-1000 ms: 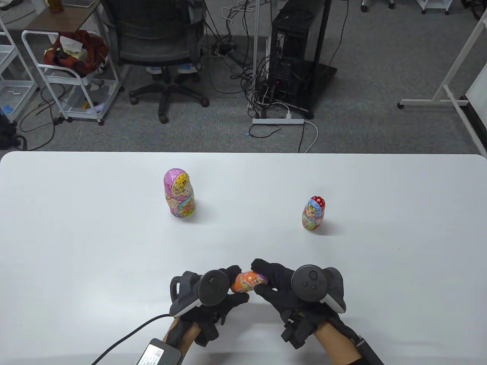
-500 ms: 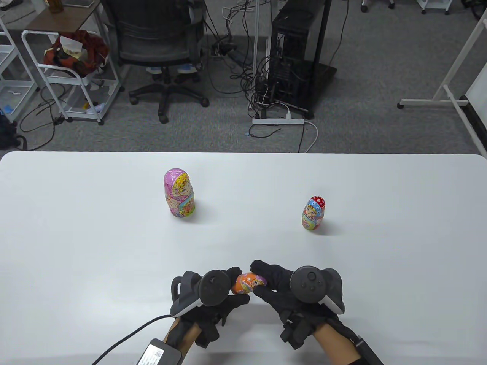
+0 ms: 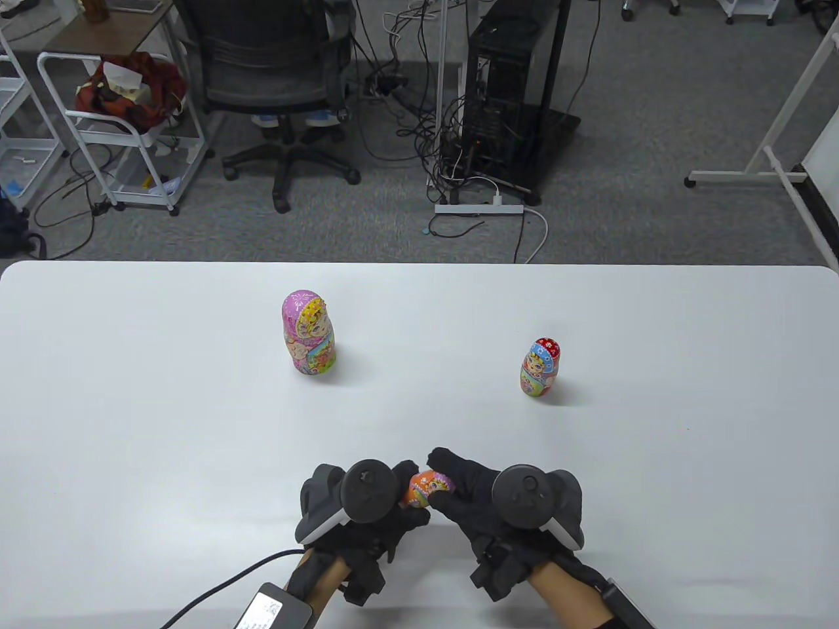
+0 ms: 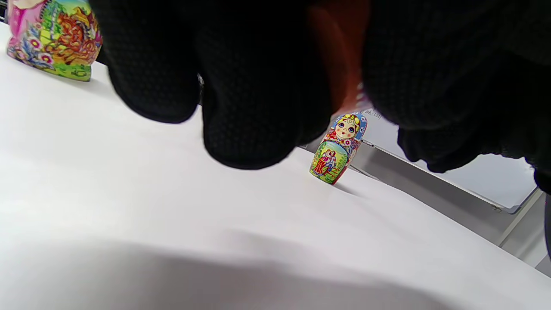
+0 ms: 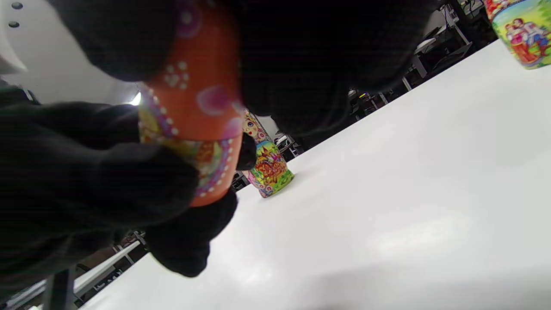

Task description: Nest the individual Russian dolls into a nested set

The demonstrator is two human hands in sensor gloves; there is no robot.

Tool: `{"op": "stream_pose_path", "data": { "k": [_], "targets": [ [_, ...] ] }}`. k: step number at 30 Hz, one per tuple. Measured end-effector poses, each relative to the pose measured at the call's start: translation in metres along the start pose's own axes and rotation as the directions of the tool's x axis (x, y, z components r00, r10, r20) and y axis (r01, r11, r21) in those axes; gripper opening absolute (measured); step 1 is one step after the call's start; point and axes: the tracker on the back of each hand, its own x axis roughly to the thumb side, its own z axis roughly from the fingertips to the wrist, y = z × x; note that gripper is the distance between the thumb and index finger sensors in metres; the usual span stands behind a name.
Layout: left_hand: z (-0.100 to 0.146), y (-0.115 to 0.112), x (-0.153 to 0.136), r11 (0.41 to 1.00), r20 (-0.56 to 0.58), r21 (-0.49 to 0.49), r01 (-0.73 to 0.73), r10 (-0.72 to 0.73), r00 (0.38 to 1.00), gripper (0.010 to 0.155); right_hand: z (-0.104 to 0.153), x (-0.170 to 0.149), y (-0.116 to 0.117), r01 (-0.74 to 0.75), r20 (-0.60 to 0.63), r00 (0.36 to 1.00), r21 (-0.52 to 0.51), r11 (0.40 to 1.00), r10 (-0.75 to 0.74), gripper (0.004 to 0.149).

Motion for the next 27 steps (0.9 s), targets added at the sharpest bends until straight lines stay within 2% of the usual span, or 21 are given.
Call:
{"op": "stream_pose_path", "data": {
  "k": [6,8,10,13,16,21,25,27],
  "targets": [
    [0.001,0.001,0.000,1.000,-0.001,0.019,-0.008,0.008,1.000,0.080,0.001,0.000,0.000,0.044,0.003,0.999,-0.006,0.999,-0.044,0.060],
    [0.001,0.003,0.000,1.000,-0.010,-0.005,-0.026,0.026,1.000,0.080,0.000,0.001,-0.007,0.084,0.004,0.996,-0.037,0.996,-0.084,0.059],
    [0.002,0.007,-0.002,0.999,-0.013,0.032,0.013,-0.013,1.000,0.081,0.000,0.001,-0.015,0.080,-0.001,0.997,-0.065,0.995,-0.080,0.059],
    [0.004,0.008,-0.008,0.996,-0.030,0.049,0.067,-0.066,0.997,0.084,0.002,0.001,-0.023,-0.035,-0.016,0.999,-0.112,0.993,0.034,0.059],
    [0.003,0.007,-0.012,0.989,-0.043,0.069,0.134,-0.131,0.990,0.088,0.002,-0.001,-0.022,-0.155,-0.043,0.987,-0.103,0.983,0.152,0.060],
    [0.003,0.006,-0.018,0.937,-0.089,0.078,0.341,-0.334,0.938,0.096,-0.002,-0.007,-0.010,-0.296,-0.096,0.951,0.005,0.955,0.295,0.062],
    [0.003,0.006,-0.022,0.903,-0.118,0.127,0.410,-0.397,0.910,0.098,-0.004,-0.013,0.001,-0.409,-0.109,0.905,0.052,0.911,0.412,0.063],
    [0.003,0.005,-0.023,0.901,-0.133,0.101,0.423,-0.409,0.903,0.098,-0.004,-0.015,0.005,-0.429,-0.115,0.893,0.065,0.901,0.434,0.064]
  ]
}}
